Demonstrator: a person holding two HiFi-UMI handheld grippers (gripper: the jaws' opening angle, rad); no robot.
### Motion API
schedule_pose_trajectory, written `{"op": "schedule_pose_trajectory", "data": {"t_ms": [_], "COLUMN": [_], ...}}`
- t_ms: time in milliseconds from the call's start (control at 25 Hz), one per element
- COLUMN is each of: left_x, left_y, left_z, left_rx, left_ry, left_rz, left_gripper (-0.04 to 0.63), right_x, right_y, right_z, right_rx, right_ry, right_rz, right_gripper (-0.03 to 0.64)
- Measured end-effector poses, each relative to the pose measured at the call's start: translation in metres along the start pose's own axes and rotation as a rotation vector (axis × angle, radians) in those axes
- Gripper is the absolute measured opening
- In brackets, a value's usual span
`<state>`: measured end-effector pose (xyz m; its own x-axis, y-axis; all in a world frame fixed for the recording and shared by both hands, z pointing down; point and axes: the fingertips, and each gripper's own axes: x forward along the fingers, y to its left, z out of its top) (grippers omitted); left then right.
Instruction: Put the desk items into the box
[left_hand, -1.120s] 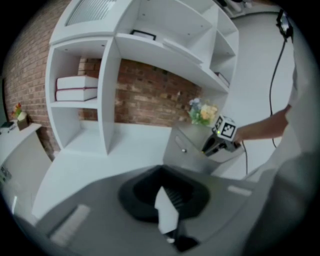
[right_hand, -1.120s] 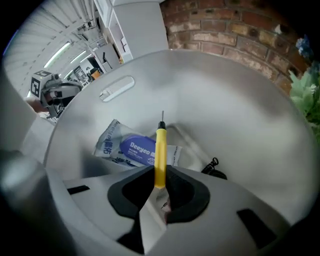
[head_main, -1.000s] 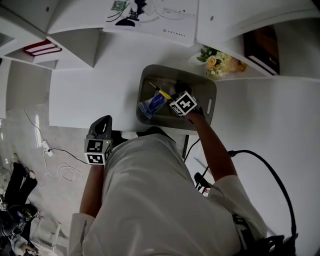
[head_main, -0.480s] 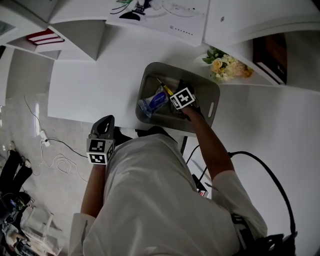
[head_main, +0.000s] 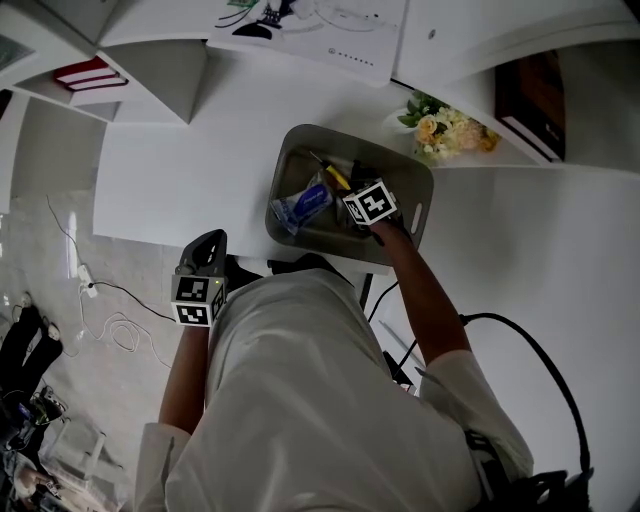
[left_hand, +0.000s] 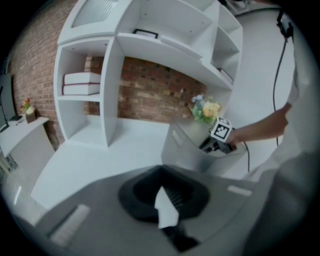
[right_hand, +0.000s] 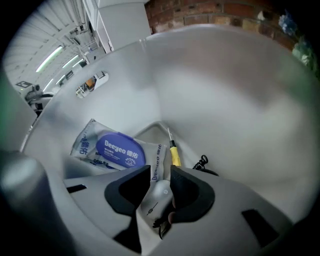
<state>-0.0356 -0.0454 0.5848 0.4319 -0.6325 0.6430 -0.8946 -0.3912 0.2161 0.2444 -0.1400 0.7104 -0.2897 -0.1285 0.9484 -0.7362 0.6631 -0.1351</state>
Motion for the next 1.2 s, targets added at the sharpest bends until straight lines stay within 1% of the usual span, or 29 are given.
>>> {"op": "schedule_pose_trajectory", "data": {"t_ms": [120, 280, 440, 560, 760, 840, 1080, 1200], "left_x": [0.003, 0.007, 0.007, 0.005, 0.004, 0.004, -0.005, -0.016], "left_y": [-0.007, -0.019, -0.03, -0.037, -0.049, -0.052, -0.052, -0.051], "left_z": [0.004, 0.009, 0.01, 0.009, 0.008, 0.008, 0.012, 0.014], "left_rx": [0.014, 0.033, 0.036, 0.033, 0.042, 0.053, 0.086, 0.113], "left_ry": [-0.006, -0.015, -0.021, -0.022, -0.022, -0.022, -0.029, -0.028], "left_rz": [-0.01, -0.021, -0.016, -0.019, -0.049, -0.068, -0.132, -0.175], "left_gripper": [0.003, 0.003, 0.003, 0.003, 0.003, 0.003, 0.003, 0.003], "right_x": [-0.026, -0.052, -0.077, -0.094, -0.126, -0.137, -0.16, -0.168], "right_y": [0.01, 0.017, 0.029, 0.038, 0.059, 0.069, 0.106, 0.125], "right_z": [0.013, 0.021, 0.023, 0.023, 0.023, 0.021, 0.012, 0.009], "right_rx": [-0.002, -0.026, -0.059, -0.053, 0.001, 0.032, 0.123, 0.186], "right_ry": [-0.087, -0.198, -0.258, -0.304, -0.405, -0.442, -0.542, -0.599], "right_rz": [0.012, 0.018, 0.043, 0.077, 0.148, 0.162, 0.165, 0.155], "right_gripper": [0.107, 0.055, 0.026, 0.011, 0.002, 0.002, 0.002, 0.002]}}
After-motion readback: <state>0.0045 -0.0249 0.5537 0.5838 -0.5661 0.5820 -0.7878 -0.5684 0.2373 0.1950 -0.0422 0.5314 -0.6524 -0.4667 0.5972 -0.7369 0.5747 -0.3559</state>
